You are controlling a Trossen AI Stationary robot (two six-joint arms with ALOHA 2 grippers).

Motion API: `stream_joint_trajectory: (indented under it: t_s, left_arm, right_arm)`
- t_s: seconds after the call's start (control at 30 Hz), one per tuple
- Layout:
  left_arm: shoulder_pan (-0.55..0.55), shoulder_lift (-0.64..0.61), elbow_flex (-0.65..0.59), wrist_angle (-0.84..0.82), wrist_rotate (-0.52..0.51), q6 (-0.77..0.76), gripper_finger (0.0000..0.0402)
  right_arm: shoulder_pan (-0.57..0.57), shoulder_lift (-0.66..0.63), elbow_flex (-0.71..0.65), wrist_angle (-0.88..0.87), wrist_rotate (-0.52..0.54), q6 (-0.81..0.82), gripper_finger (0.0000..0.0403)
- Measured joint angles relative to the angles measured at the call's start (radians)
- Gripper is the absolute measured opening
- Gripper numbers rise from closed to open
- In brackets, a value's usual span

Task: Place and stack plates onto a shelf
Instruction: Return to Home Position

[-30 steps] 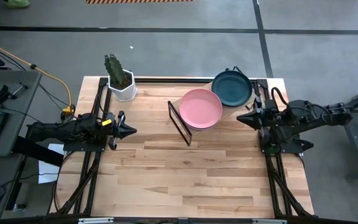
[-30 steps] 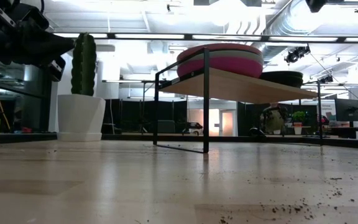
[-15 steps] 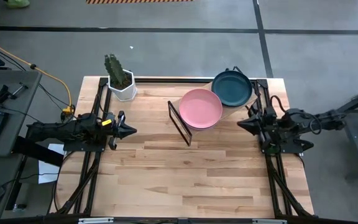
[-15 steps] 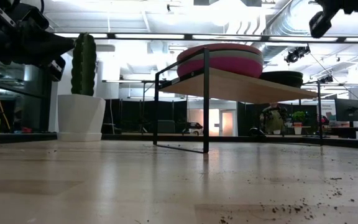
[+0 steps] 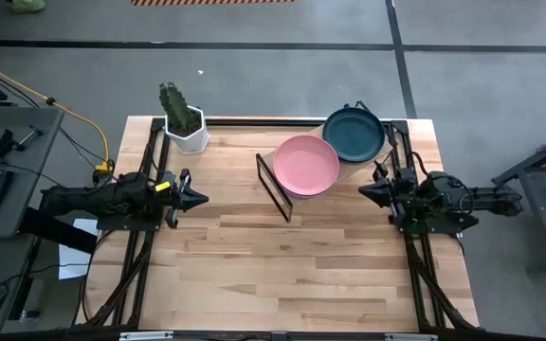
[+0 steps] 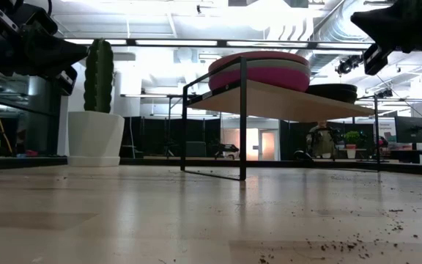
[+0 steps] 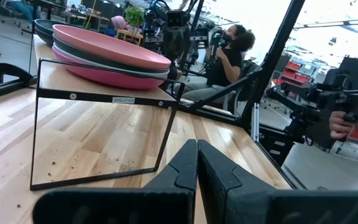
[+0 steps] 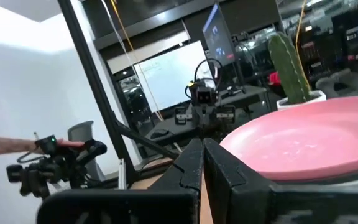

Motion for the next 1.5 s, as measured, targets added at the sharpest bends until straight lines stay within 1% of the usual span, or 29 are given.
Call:
stream_joint_trajectory:
  t_s: [0.13,0.3,0.57,0.7,0.8,0.97,1.07,1.2,1.5]
  left_arm:
    - [0.000,0.000,0.000,0.000,0.000,0.000,0.0000]
    - [0.000,0.000,0.000,0.000,0.000,0.000,0.0000]
    - [0.000,0.000,0.000,0.000,0.000,0.000,0.0000]
    - [0.000,0.000,0.000,0.000,0.000,0.000,0.0000]
    - [0.000,0.000,0.000,0.000,0.000,0.000,0.0000]
    - [0.000,0.000,0.000,0.000,0.000,0.000,0.0000]
    - [0.000,0.000,0.000,0.000,0.000,0.000,0.0000]
    - [0.000,0.000,0.000,0.000,0.000,0.000,0.0000]
    - [0.000,-0.001,0.000,0.000,0.000,0.000,0.0000]
  right_arm:
    - [-0.005,-0.041,-0.010,-0.049,-0.004,-0.050,0.0000]
    - [-0.005,-0.037,-0.010,-0.106,-0.004,-0.103,0.0000]
    - [-0.005,-0.036,-0.011,-0.112,-0.001,-0.128,0.0000]
    - [-0.004,-0.036,-0.066,-0.044,0.001,-0.090,0.0000]
    - [-0.004,-0.036,-0.066,-0.103,0.002,-0.097,0.0000]
    - [-0.004,-0.037,-0.066,-0.124,-0.007,-0.109,0.0000]
    - [-0.004,-0.034,-0.064,-0.205,-0.006,-0.110,0.0000]
    - [-0.004,-0.019,-0.064,-0.207,-0.007,-0.102,0.0000]
    - [-0.004,-0.018,-0.063,-0.210,-0.006,0.001,0.0000]
